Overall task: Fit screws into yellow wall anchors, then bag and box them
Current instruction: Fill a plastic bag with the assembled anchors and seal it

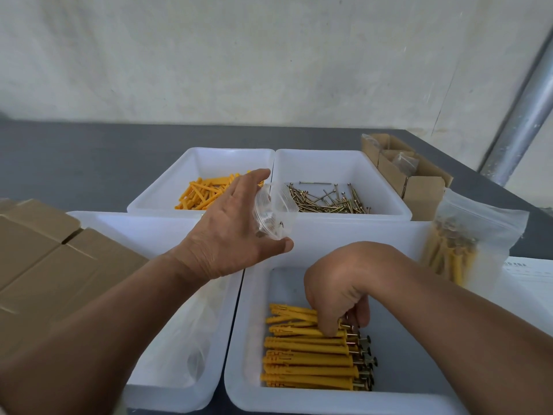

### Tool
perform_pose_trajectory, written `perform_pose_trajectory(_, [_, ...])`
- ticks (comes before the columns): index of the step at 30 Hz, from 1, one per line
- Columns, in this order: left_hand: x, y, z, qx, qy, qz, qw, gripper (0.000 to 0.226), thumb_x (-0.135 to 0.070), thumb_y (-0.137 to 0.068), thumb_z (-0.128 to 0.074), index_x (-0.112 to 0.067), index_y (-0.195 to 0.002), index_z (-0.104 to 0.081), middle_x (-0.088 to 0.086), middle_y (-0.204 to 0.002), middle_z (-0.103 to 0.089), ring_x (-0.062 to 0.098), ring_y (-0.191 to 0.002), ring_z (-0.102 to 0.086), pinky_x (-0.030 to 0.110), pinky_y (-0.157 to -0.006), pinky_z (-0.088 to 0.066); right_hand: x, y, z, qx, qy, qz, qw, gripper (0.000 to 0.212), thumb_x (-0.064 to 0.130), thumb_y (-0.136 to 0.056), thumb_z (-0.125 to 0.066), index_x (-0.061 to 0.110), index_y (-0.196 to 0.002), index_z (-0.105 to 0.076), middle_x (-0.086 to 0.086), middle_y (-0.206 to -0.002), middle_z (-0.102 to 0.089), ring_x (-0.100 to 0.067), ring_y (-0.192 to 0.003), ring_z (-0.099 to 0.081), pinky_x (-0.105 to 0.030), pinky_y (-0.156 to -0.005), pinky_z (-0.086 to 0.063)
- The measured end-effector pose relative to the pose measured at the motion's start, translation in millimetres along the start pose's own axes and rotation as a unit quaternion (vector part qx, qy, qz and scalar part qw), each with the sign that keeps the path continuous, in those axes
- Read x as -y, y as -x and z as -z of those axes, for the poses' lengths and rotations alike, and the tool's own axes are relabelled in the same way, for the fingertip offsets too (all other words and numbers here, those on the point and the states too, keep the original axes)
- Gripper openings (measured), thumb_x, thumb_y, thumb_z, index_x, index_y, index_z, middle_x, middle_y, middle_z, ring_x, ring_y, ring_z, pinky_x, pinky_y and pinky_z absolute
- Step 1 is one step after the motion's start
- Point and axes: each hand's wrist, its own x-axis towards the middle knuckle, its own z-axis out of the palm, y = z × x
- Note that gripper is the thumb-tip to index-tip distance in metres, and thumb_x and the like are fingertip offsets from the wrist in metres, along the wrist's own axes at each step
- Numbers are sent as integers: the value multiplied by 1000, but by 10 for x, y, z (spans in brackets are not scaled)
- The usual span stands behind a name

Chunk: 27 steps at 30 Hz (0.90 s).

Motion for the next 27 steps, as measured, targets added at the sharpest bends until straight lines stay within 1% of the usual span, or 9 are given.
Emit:
perform_pose_trajectory(5, [-10, -2, 3, -4, -10, -5, 1000, 102, -41, -63, -87, -18, -146, -32, -9, -117, -46, 6, -107, -42, 21, -95, -34, -90, 35, 51, -27, -64, 22, 997, 15, 14, -90, -63, -1, -92, -63, -13, -79, -63, -20, -59, -62, -29, -63, -59])
perform_pose_trajectory(8, [-13, -3, -6, -3, -10, -3, 1000, 104, -42, -62, -88, -19, -146, -32, -9, -118, -46, 7, -110, -44, 22, -95, -36, -145, 65, 66, -50, -131, 37, 989, 25, 13, -95, -61, -7, -109, -61, -11, -79, -62, -19, -61, -62, -29, -60, -59])
perform_pose_trajectory(12, [-12, -7, -8, -6, -9, 1, 1000, 104, -43, -61, -87, -21, -146, -32, -10, -118, -46, 7, -110, -45, 19, -92, -33, -187, 105, 118, -136, -167, 71, 974, 30, 20, -97, -60, 4, -121, -59, -6, -81, -62, -11, -53, -60, -23, -53, -56])
perform_pose_trajectory(14, [-15, -3, -7, -4, -10, 0, 1000, 104, -43, -61, -87, -21, -146, -32, -10, -118, -46, 8, -112, -46, 20, -93, -35, -178, 133, 149, -188, -166, 83, 964, 26, 22, -97, -57, 5, -116, -62, -9, -87, -67, -14, -58, -61, -22, -52, -54])
perform_pose_trajectory(17, [-18, 2, -7, -6, -6, 1, 1000, 103, -40, -61, -88, -20, -145, -33, -10, -119, -47, 10, -115, -49, 24, -95, -40, -172, 176, 194, -309, -162, 87, 933, 18, 23, -95, -49, 12, -101, -62, -10, -94, -69, -18, -68, -62, -28, -58, -52])
perform_pose_trajectory(19, [-16, 6, -5, -7, -1, 4, 1000, 104, -39, -60, -89, -20, -146, -33, -9, -119, -48, 11, -116, -49, 25, -97, -40, -197, 210, 239, -403, -155, 73, 899, 17, 24, -95, -46, 15, -96, -61, -3, -92, -65, -14, -74, -60, -29, -59, -48])
perform_pose_trajectory(22, [-18, 10, 2, -6, -3, 2, 1000, 104, -41, -61, -88, -20, -146, -32, -10, -119, -47, 10, -116, -49, 24, -96, -39, -288, 273, 302, -521, -206, 56, 826, 16, 21, -92, -45, 22, -85, -59, 6, -81, -61, -9, -70, -54, -26, -50, -34])
perform_pose_trajectory(24, [-19, 7, 8, -4, -6, 5, 1000, 104, -43, -62, -87, -21, -146, -31, -10, -120, -46, 10, -116, -48, 26, -96, -41, -359, 333, 332, -600, -247, 48, 759, 14, 22, -88, -47, 22, -78, -57, 8, -72, -60, -6, -66, -53, -25, -50, -32])
perform_pose_trajectory(27, [-14, 6, 9, -7, -4, 10, 1000, 103, -44, -62, -87, -23, -146, -30, -11, -121, -45, 6, -113, -45, 24, -96, -38, -433, 417, 362, -700, -300, 67, 645, 14, 19, -84, -53, 19, -70, -56, 8, -62, -58, -9, -65, -54, -27, -54, -38])
